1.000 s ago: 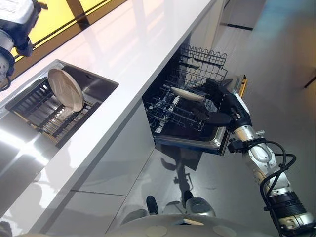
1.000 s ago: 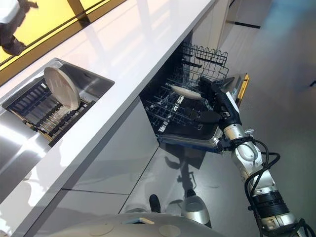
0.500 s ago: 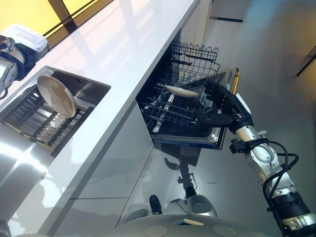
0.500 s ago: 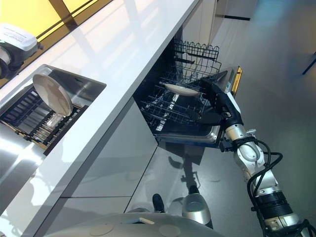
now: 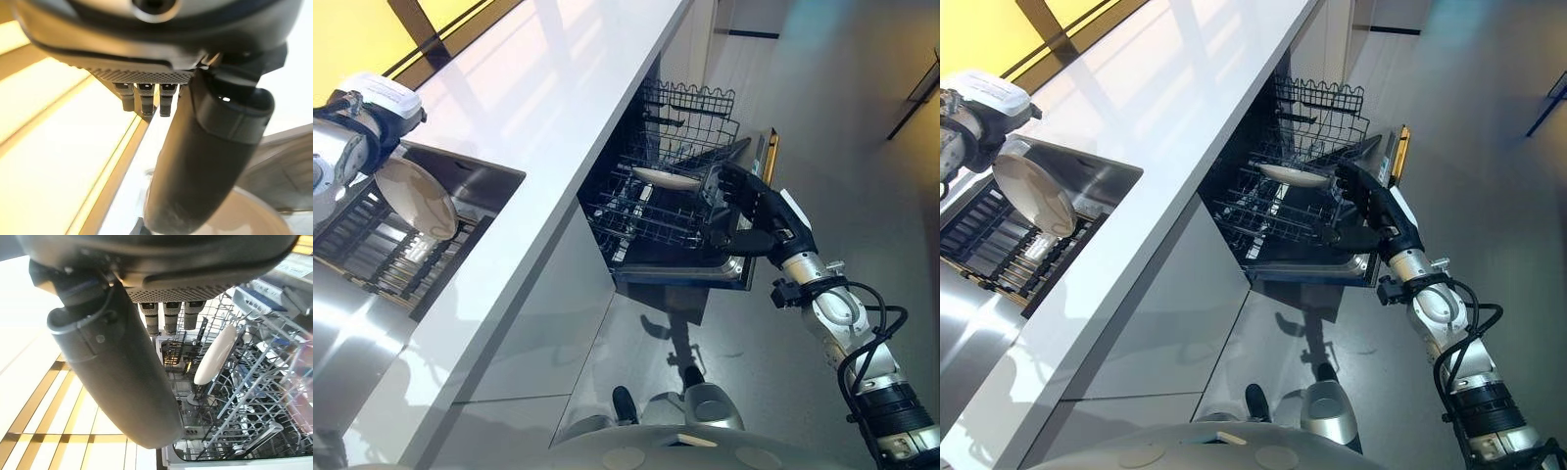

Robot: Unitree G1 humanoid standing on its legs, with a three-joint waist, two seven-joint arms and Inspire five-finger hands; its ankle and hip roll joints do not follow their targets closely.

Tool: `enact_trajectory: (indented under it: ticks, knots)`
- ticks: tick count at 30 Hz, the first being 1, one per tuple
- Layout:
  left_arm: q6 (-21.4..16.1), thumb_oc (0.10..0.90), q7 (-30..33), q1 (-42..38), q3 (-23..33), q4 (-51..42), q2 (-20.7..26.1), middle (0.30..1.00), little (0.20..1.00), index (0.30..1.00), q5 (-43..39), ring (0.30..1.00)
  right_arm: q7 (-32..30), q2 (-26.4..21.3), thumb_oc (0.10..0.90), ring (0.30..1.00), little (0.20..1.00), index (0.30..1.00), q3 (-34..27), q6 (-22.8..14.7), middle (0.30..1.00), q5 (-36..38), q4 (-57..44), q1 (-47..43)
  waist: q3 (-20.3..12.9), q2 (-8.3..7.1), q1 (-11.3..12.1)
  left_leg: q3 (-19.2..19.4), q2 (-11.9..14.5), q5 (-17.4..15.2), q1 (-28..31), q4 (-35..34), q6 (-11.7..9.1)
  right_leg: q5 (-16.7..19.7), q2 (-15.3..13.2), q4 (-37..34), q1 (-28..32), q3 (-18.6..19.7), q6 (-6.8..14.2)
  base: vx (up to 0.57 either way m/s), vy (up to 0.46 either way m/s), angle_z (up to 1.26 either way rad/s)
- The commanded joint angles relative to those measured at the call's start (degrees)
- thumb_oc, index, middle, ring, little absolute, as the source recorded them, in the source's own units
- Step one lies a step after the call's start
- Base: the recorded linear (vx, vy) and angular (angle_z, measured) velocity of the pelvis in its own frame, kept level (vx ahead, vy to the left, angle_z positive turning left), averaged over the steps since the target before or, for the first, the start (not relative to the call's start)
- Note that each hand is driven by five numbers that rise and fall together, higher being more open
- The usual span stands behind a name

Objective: Pick up plates and place into dishwasher.

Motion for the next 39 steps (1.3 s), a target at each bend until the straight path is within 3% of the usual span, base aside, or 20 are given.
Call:
enact_trajectory:
  ticks: [1, 11, 15, 19, 22, 23, 24, 25, 28, 30, 35, 38, 39]
  knots:
    - [4.3, 0.8, -2.0, -1.76, 9.49, 5.67, -0.2, 0.9, 0.9, 0.9, 0.16, 0.9, 0.64, -2.14, 0.8, 0.9, 0.9, 0.9, -3.0, -3.98, 0.9, -1.23, -7.43, -2.95, -1.69, 0.19, -1.2, -3.07, -3.55, -9.17, -2.35, 7.04, 2.37, 9.32, -2.19, 1.96, -4.93, 0.53, 4.07, -0.02, 0.042, -0.1]
    - [5.09, 0.8, -11.37, 1.99, 11.67, 10.1, -4.43, 0.9, 0.9, 0.9, 2.38, 0.9, -0.02, -1.81, 0.8, 0.9, 0.9, 0.9, -2.33, -3.86, 0.9, -2.85, -7.59, -2.99, -0.3, 0.19, -1.93, -2.16, -3.41, -9.21, -2.87, 7.19, 2.14, 9.56, -2.23, 1.37, -5.62, 0.58, 4.16, 0.0, 0.007, -0.01]
    - [5.35, 0.8, -11.51, 3.37, 12.05, 11.55, -5.65, 0.9, 0.9, 0.9, 2.82, 0.9, -0.36, -1.87, 0.8, 0.9, 0.9, 0.9, -2.18, -3.81, 0.9, -2.89, -7.57, -3.38, 0.27, 0.11, -2.13, -2.01, -3.37, -9.28, -2.92, 7.38, 2.09, 9.63, -2.1, 1.45, -5.89, 0.61, 4.14, 0.0, 0.0, 0.0]
    - [6.74, 0.8, -12.18, 3.09, 11.12, 13.76, -6.79, 0.9, 0.9, 0.9, 8.5, 0.9, -0.36, -2.1, 0.8, 0.9, 0.9, 0.9, -2.11, -3.24, 0.9, -2.89, -7.63, -3.49, 0.73, 0.02, -2.65, -2.03, -3.39, -9.29, -3.17, 7.66, 2.05, 9.59, -1.77, 1.52, -6.25, 0.86, 4.04, 0.0, 0.0, 0.0]
    - [8.71, 0.44, -15.05, 1.85, 8.94, 15.98, -6.98, 0.592, 0.54, 0.592, 14.47, 0.592, -0.22, -2.42, 0.8, 0.9, 0.9, 0.9, -1.94, -3.33, 0.9, -2.85, -7.65, -3.74, 1.4, -0.07, -3.18, -1.93, -3.34, -9.38, -3.57, 8.19, 1.94, 9.56, -1.56, 1.53, -6.74, 1.11, 3.93, 0.0, 0.0, 0.0]
    - [9.32, 0.375, -15.74, 1.64, 8.43, 16.55, -7.05, 0.535, 0.475, 0.535, 16.09, 0.535, -0.34, -2.51, 0.8, 0.9, 0.9, 0.9, -1.81, -3.37, 0.9, -2.85, -7.56, -3.9, 1.62, -0.08, -3.25, -1.89, -3.32, -9.39, -3.74, 8.37, 1.89, 9.56, -1.54, 1.53, -6.88, 1.12, 3.91, 0.0, 0.0, 0.0]
    - [9.42, 0.199, -14.69, 1.41, 7.78, 17.23, -7.1, 0.385, 0.299, 0.385, 18.61, 0.385, -0.34, -2.59, 0.8, 0.9, 0.9, 0.9, -1.64, -3.66, 0.9, -2.7, -7.24, -4.08, 1.87, -0.13, -3.33, -1.81, -3.3, -9.41, -3.91, 8.57, 1.88, 9.48, -1.54, 1.42, -6.98, 1.07, 3.83, 0.0, 0.02, -0.04]
    - [9.34, 0.1, -14.05, 1.02, 7.01, 17.61, -7.07, 0.3, 0.2, 0.3, 20.25, 0.3, -0.46, -2.64, 0.8, 0.9, 0.9, 0.9, -1.4, -3.68, 0.9, -2.59, -7.15, -4.25, 1.99, -0.12, -3.42, -1.83, -3.32, -9.44, -3.97, 8.61, 1.85, 9.43, -1.5, 1.33, -6.99, 1.14, 3.82, -0.01, 0.019, -0.08]
    - [10.4, 0.1, -13.3, -0.15, 5.33, 18.39, -6.94, 0.3, 0.2, 0.3, 25.15, 0.3, -0.61, -2.87, 0.8, 0.9, 0.9, 0.9, -1.02, -4.12, 0.9, -2.05, -6.9, -4.37, 2.28, -0.13, -3.65, -1.78, -3.28, -9.33, -4.33, 8.6, 1.73, 9.14, -1.25, 1.2, -7.25, 1.38, 3.72, -0.01, 0.011, -0.1]
    - [13.26, 0.1, -11.22, -0.29, 4.19, 17.68, -6.87, 0.3, 0.2, 0.3, 29.09, 0.3, -0.46, -2.67, 0.8, 0.9, 0.9, 0.9, -0.78, -4.66, 0.9, -1.79, -6.56, -4.46, 2.54, -0.23, -3.69, -1.83, -3.13, -9.16, -4.75, 8.7, 1.53, 8.79, -1.1, 0.89, -7.35, 1.52, 3.59, -0.03, 0.005, -0.05]
    - [15.59, 0.1, -6.37, 2.12, 6.38, 15.08, -8.1, 0.3, 0.2, 0.3, 37.9, 0.3, 0.07, -1.59, 0.8, 0.9, 0.9, 0.9, -0.84, -5.71, 0.9, -1.6, -6.0, -4.19, 2.73, -0.56, -3.39, -2.12, -2.95, -8.84, -5.22, 8.55, 1.32, 8.12, -0.93, 0.71, -7.38, 1.41, 3.42, -0.02, -0.006, -0.06]
    - [20.05, 0.1, 2.13, 6.42, 10.07, 11.21, -9.47, 0.3, 0.2, 0.3, 34.53, 0.3, -0.44, -0.67, 0.8, 0.9, 0.9, 0.9, -0.27, -6.33, 0.9, -1.61, -5.59, -4.12, 2.7, -0.85, -2.74, -2.6, -2.88, -8.76, -5.3, 8.58, 1.15, 7.87, -1.05, 0.85, -7.36, 0.97, 3.33, -0.04, -0.037, 0.02]
    - [19.95, 0.1, 4.89, 7.21, 10.92, 10.02, -9.76, 0.3, 0.2, 0.3, 33.5, 0.3, -0.38, -0.44, 0.8, 0.9, 0.9, 0.9, -0.36, -6.21, 0.9, -1.61, -5.67, -3.97, 2.5, -0.89, -2.55, -2.85, -2.9, -8.7, -5.19, 8.39, 1.15, 7.71, -1.01, 0.84, -7.23, 0.79, 3.34, -0.01, -0.035, 0.03]
